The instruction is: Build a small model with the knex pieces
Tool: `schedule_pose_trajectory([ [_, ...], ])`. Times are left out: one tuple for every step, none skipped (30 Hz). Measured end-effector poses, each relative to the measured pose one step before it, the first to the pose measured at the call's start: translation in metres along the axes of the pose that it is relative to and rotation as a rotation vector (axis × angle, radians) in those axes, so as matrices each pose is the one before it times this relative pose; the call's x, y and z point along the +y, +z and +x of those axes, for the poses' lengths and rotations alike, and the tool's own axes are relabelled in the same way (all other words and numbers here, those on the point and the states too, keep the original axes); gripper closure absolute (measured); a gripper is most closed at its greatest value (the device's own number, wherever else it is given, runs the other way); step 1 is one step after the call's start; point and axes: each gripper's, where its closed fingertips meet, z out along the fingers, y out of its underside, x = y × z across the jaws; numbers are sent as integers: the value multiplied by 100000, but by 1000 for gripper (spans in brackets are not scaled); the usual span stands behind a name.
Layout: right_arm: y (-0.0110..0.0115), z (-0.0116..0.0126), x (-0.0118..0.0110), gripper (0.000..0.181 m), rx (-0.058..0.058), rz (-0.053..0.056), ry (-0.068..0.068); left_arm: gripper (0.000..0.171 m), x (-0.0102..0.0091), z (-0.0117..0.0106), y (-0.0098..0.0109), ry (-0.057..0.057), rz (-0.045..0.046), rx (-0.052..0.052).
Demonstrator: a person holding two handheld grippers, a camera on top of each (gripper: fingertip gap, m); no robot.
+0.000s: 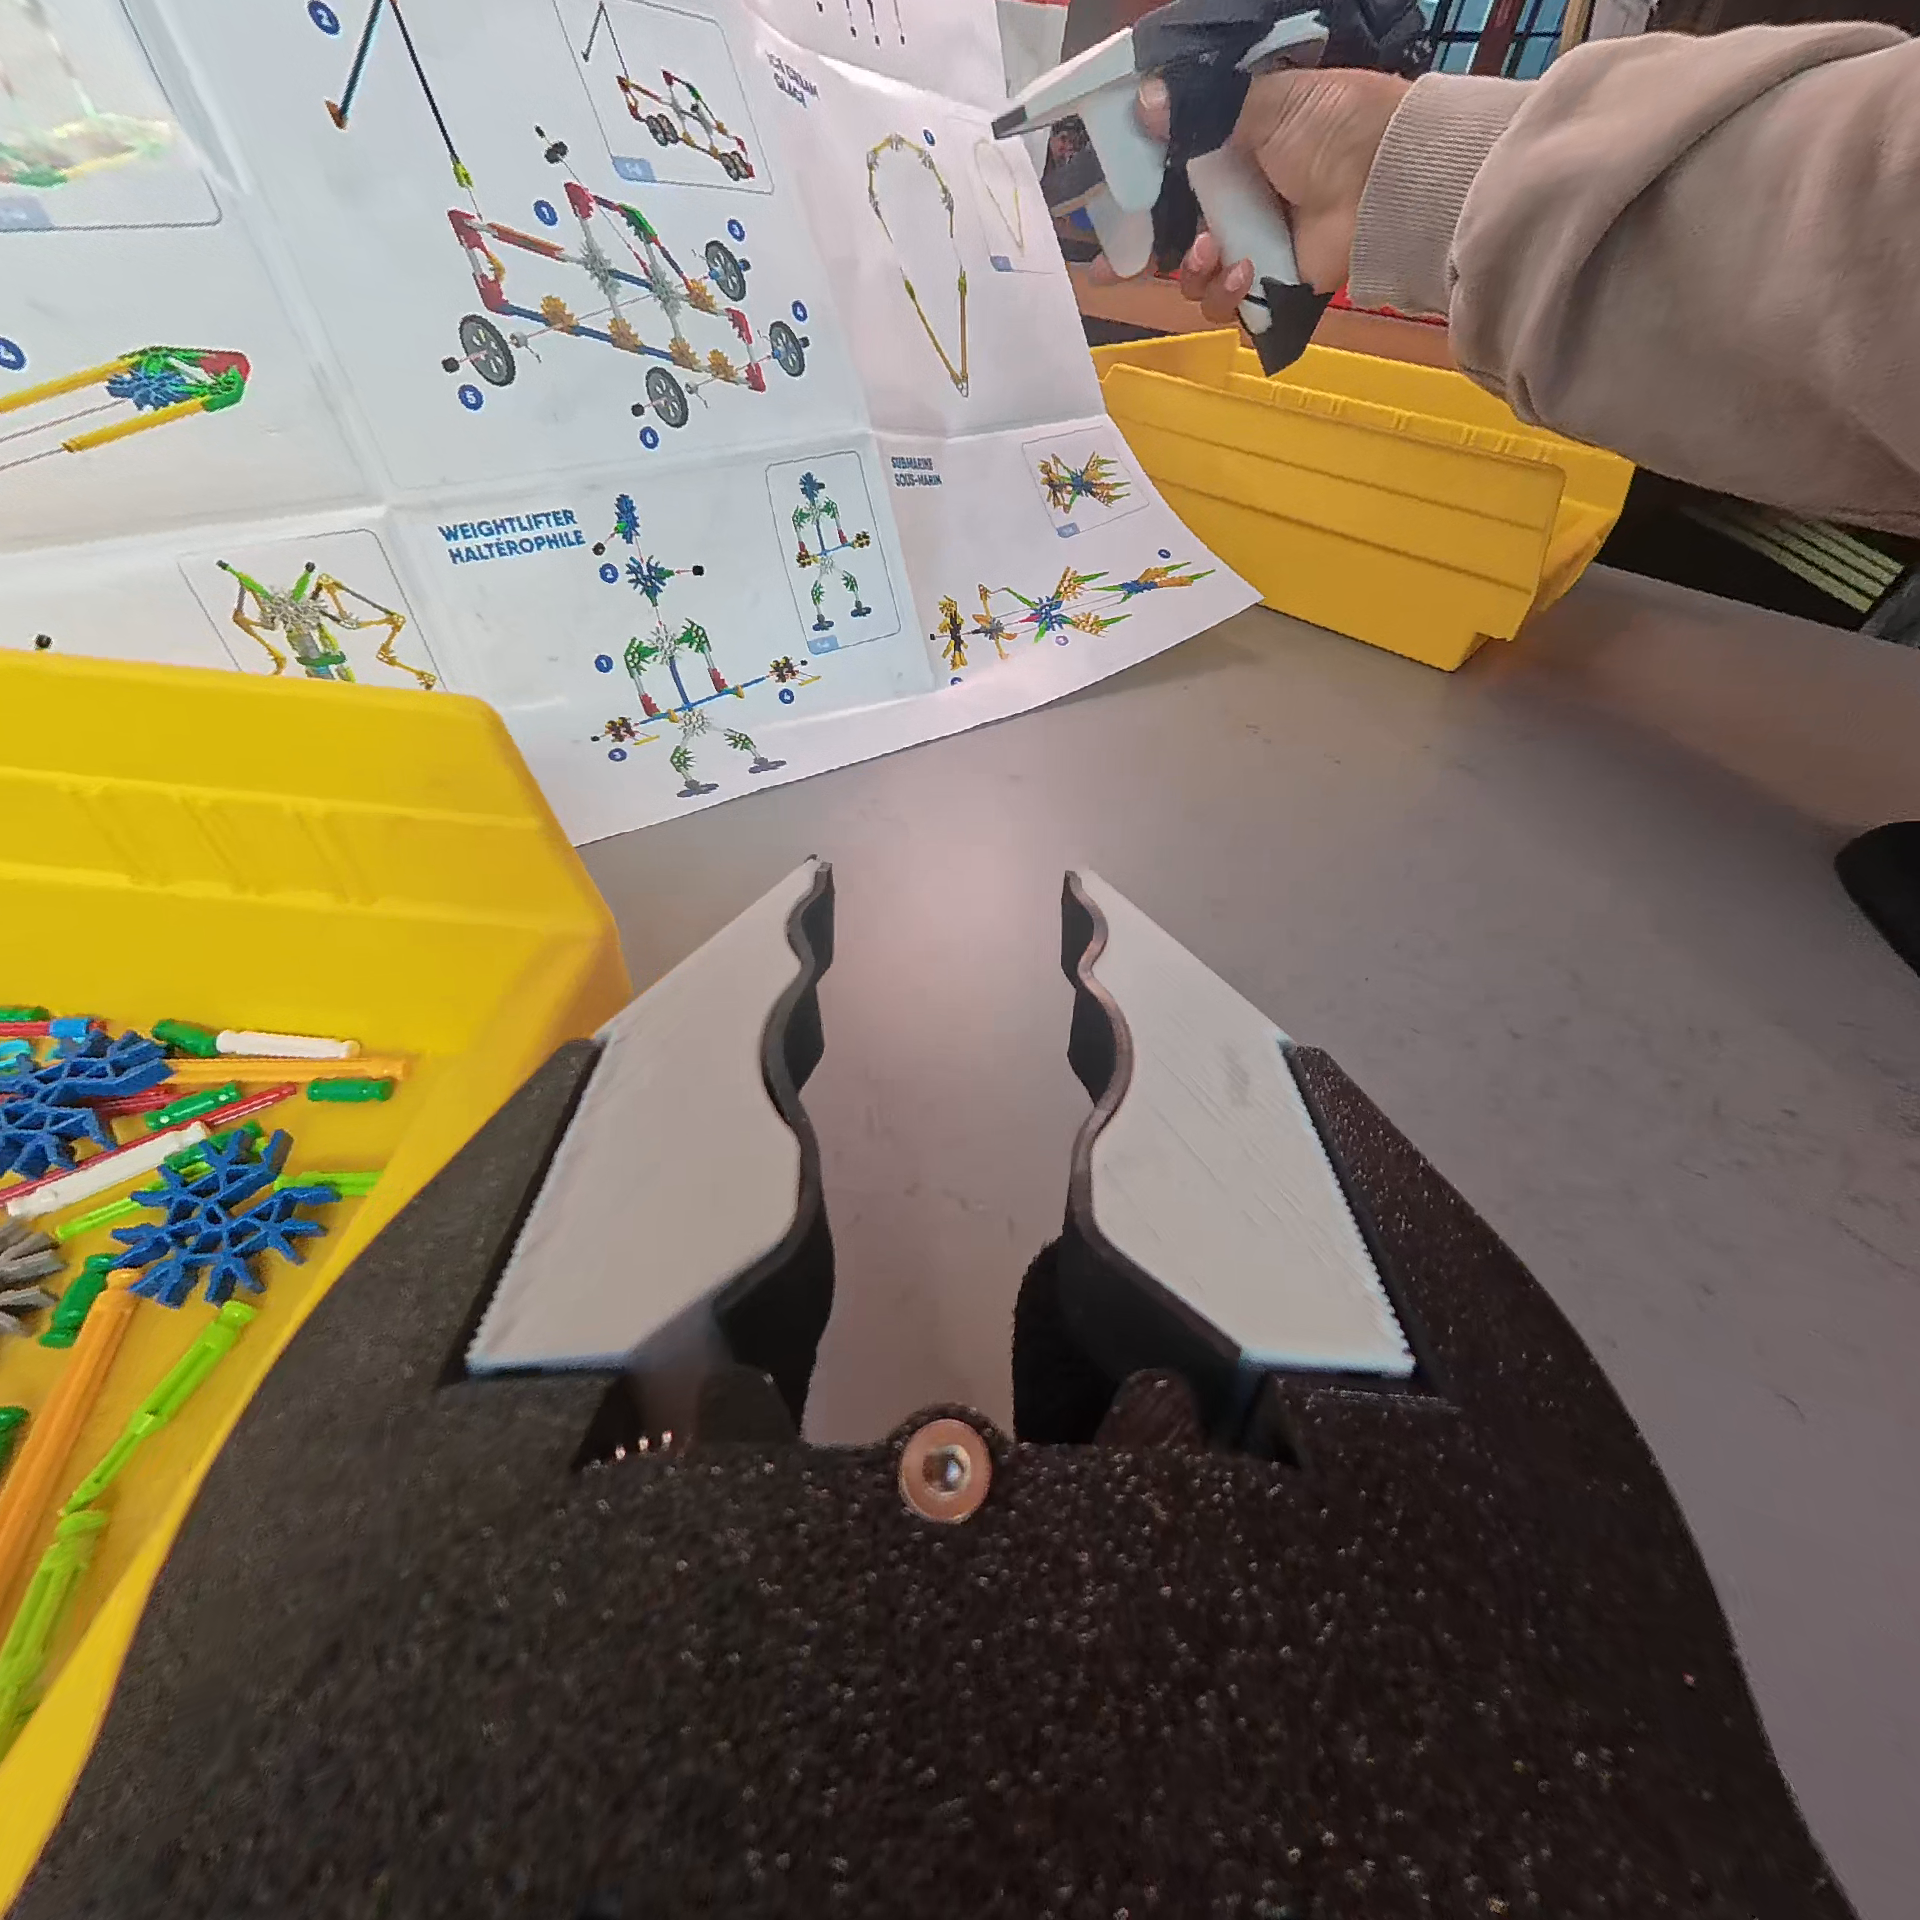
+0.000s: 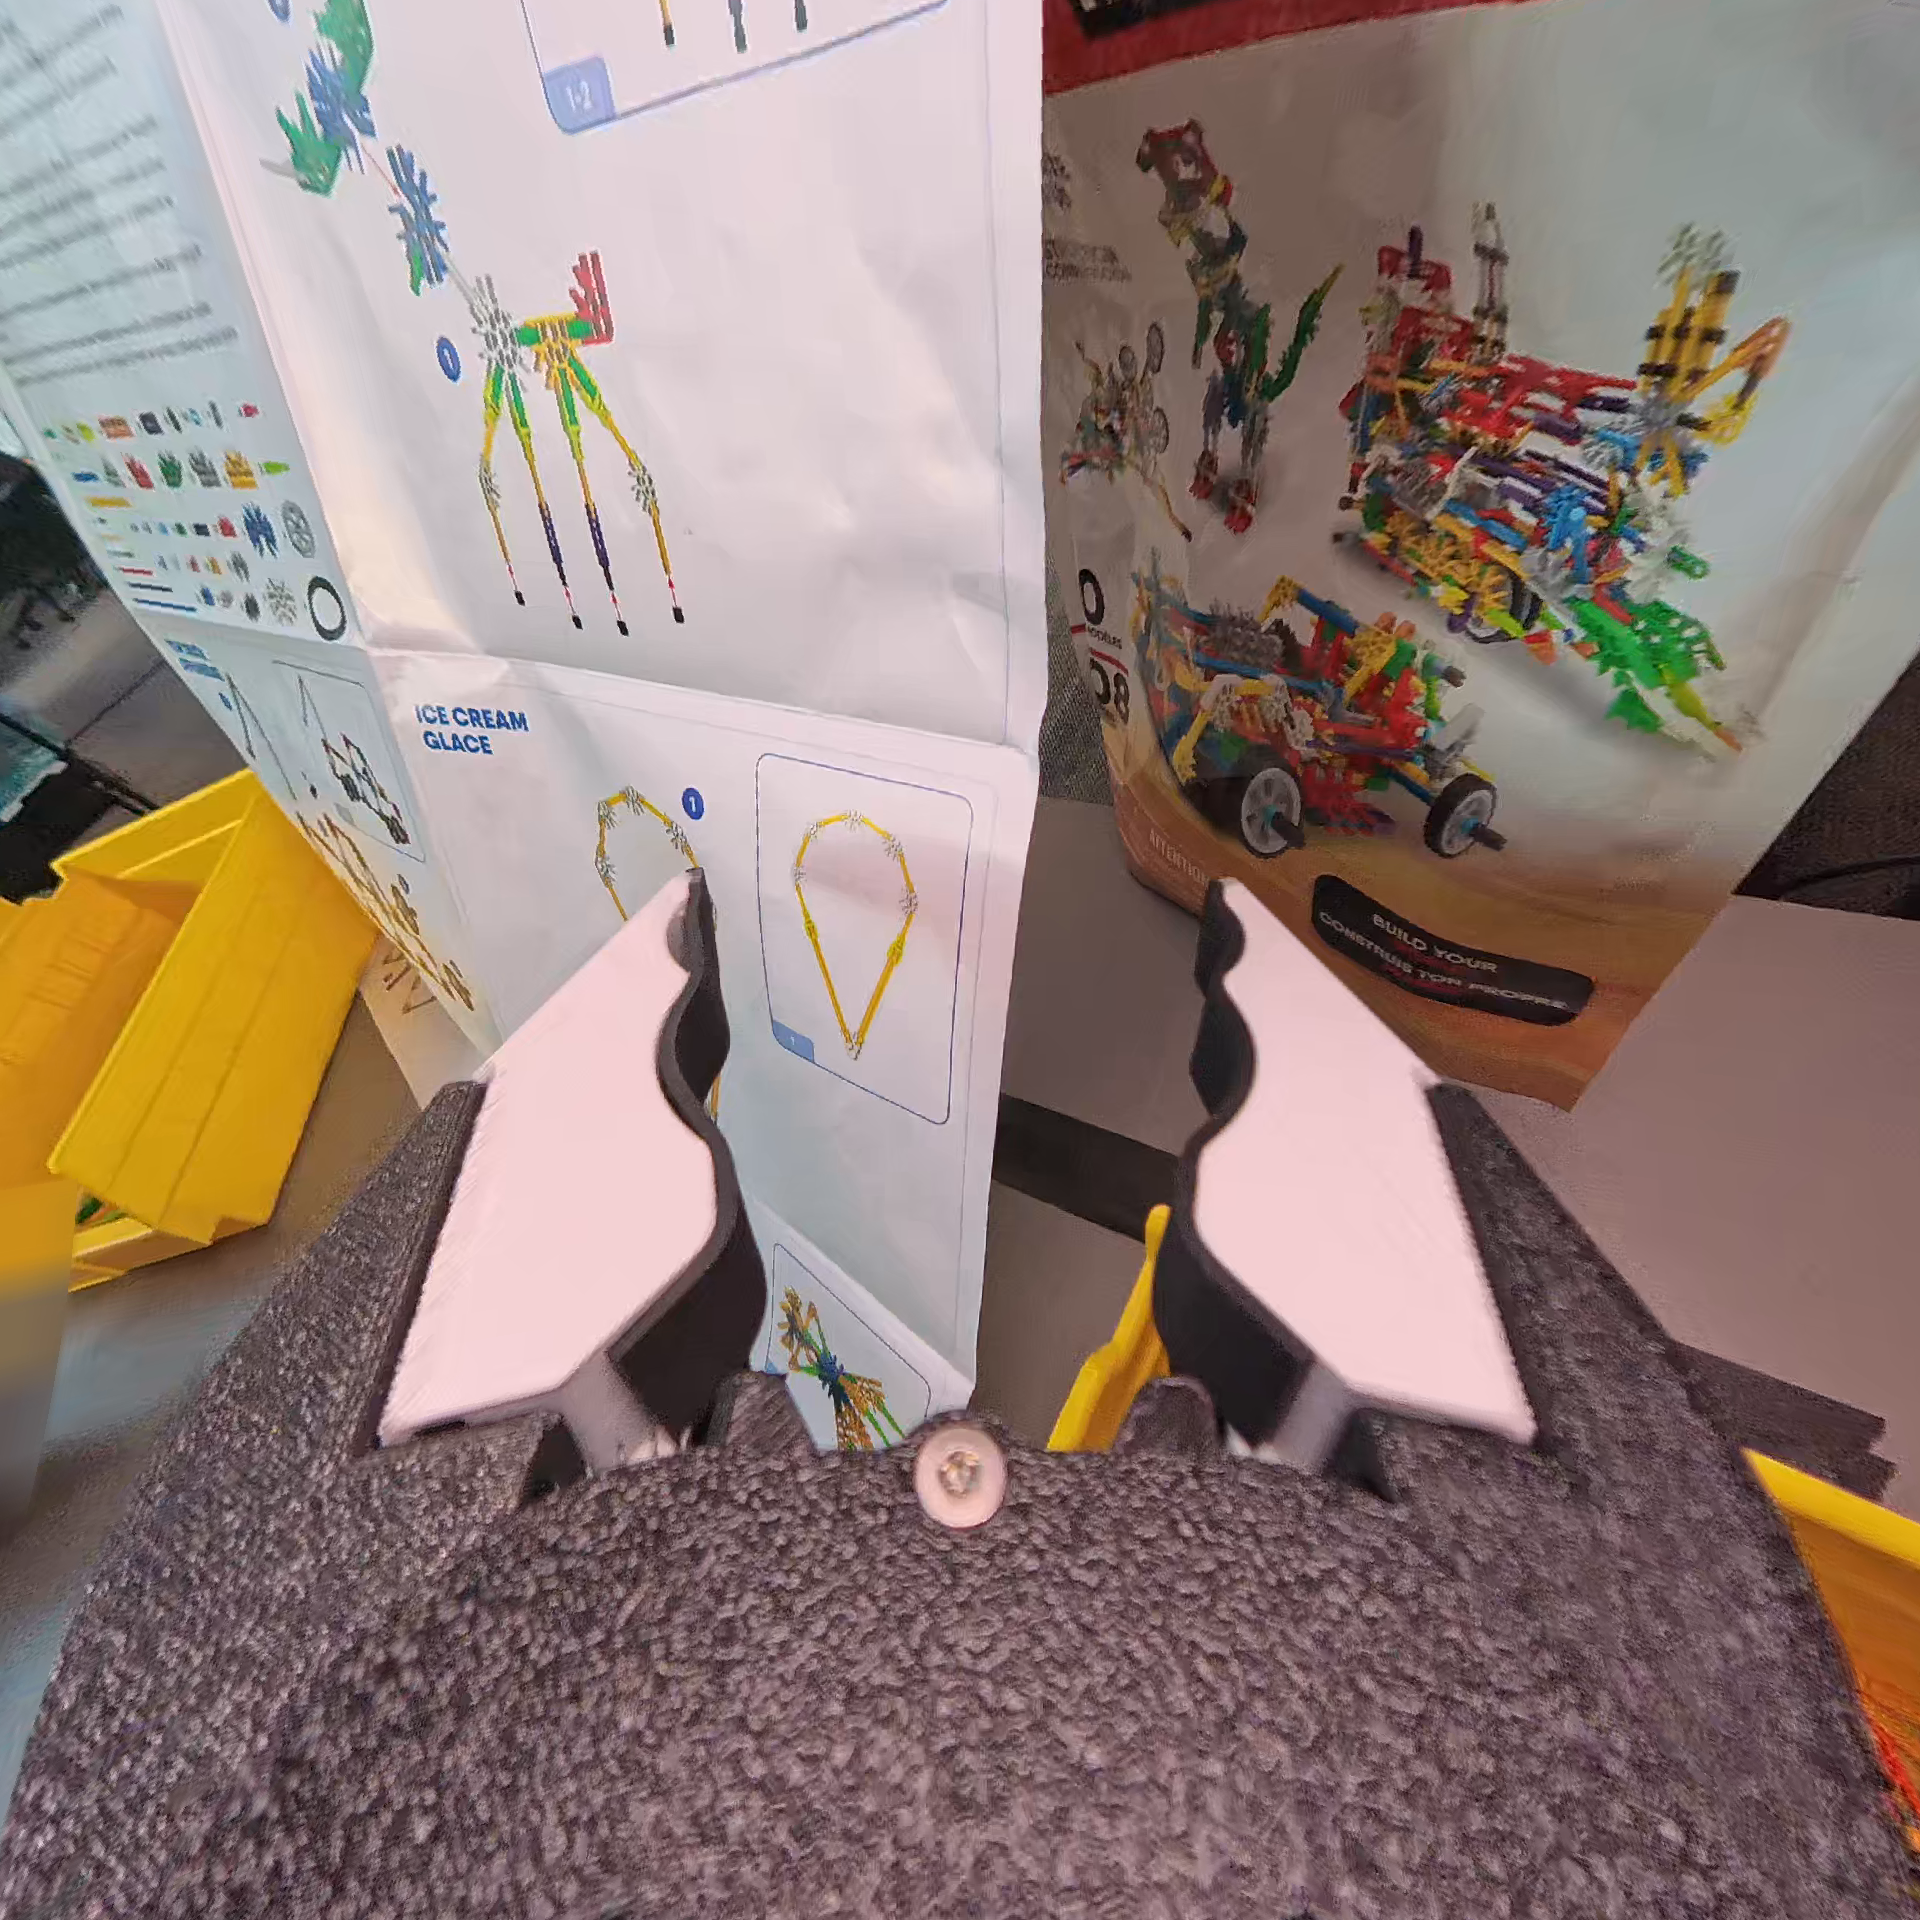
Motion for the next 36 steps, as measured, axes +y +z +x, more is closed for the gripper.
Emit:
schedule_pose_trajectory([
  [166, -199, 418, 106, -370, -3173, -2169, 128, 7, -148, -32, -1660, 203, 155],
  [28, -474, 157, 123, -1671, -1550, -3088, 128, 5, -210, -56, -1146, 167, -206],
  [-104, -588, -118, 137, -2159, 17, -2668, 128, -4, -225, -54, -769, 173, -440],
  [-205, -546, -290, 145, -1954, 957, -1779, 128, -23, -211, -62, -564, 185, -443],
  [-280, -588, -344, 154, -2402, 1400, -1224, 129, -30, -141, -54, -492, 190, -297],
  [-321, -479, -372, 160, -1905, 1610, -721, 129, -36, -76, -31, -473, 232, -70],
  [-314, -349, -283, 162, -1175, 1291, -436, 129, -16, -10, -21, -450, 173, 143],
  [-287, -375, -168, 164, -1224, 788, -441, 129, 11, 38, 24, -355, 8, 278],
  [-247, -432, -58, 165, -1522, 233, -573, 129, 45, 59, 42, -180, -174, 318],
  [-235, -493, -37, 167, -1644, 280, -871, 129, 53, 90, 50, 23, -275, 287],
  [-224, -551, -89, 168, -1829, 697, -1117, 129, 54, 95, 53, 217, -264, 266],
  [-229, -579, -129, 168, -1950, 1101, -977, 129, 45, 99, 42, 306, -237, 196],
  [-229, -714, -199, 168, -2903, 1618, -928, 129, 28, 98, 29, 341, -154, 127],
  [-221, -808, -245, 168, -3588, 1944, -773, 130, 24, 76, 14, 353, -115, 61],
  [-170, -887, -211, 167, -4273, 1972, -330, 130, 11, 39, -3, 340, -96, -34],
  [-120, -1023, -150, 163, -5285, 1839, 67, 130, 1, 30, -3, 296, -26, -59],
  [0, -815, -23, 157, -4002, 1261, 484, 130, -2, -6, -8, 164, -41, -68],
  [97, -420, 217, 151, -1532, 8, 141, 130, 16, -23, -6, -5, -42, -95],
  [185, -273, 431, 148, -447, -1237, -705, 130, 24, -40, -19, -151, -34, -98],
  [233, -172, 579, 148, 297, -2251, -1095, 130, 22, -56, -9, -269, -53, -139],
  [276, 20, 621, 152, 1694, -2915, -1091, 131, 18, -81, -37, -307, 8, -226],
  [215, -112, 522, 163, 1257, -2527, -2200, 131, -1, -85, -34, -277, 72, -246],
  [151, -285, 241, 172, 691, -1228, -2563, 131, -4, -77, -49, -213, 56, -301],
  [65, -272, -18, 181, 981, -148, -1992, 131, -16, -91, -49, -135, 76, -364],
  [-12, -369, -266, 181, 444, 996, -1665, 131, -18, -74, -43, -118, 85, -295],
  [-76, -555, -350, 181, -747, 1200, -1115, 131, -25, -56, -46, -200, 71, -216],
  [-120, -540, -362, 181, -701, 957, -932, 131, -35, -50, -41, -300, 135, -222],
  [-159, -472, -345, 181, -81, 656, -1242, 131, -28, -24, -20, -366, 142, -148],
  [-183, -423, -309, 181, 315, 446, -1313, 130, -33, -5, -25, -405, 107, -45],
  [-219, -364, -295, 181, 704, 297, -946, 130, -32, 3, -8, -346, 86, -49],
  [-251, -306, -313, 181, 937, 480, -774, 130, -34, -14, -24, -164, 153, -242],
  [-308, -282, -354, 181, 1087, 768, -783, 128, -66, -24, -14, 89, 355, -453],
  [-357, -176, -393, 181, 1703, 825, -570, 127, -85, -8, -28, 338, 470, -388],
  [-386, -151, -368, 181, 1669, 574, -105, 125, -88, 3, -36, 518, 436, -323],
  [-406, -247, -371, 181, 1062, 698, -151, 124, -101, 12, -42, 616, 490, -407],
  [-435, -345, -391, 181, 596, 910, -605, 122, -121, 30, -38, 552, 624, -240],
])
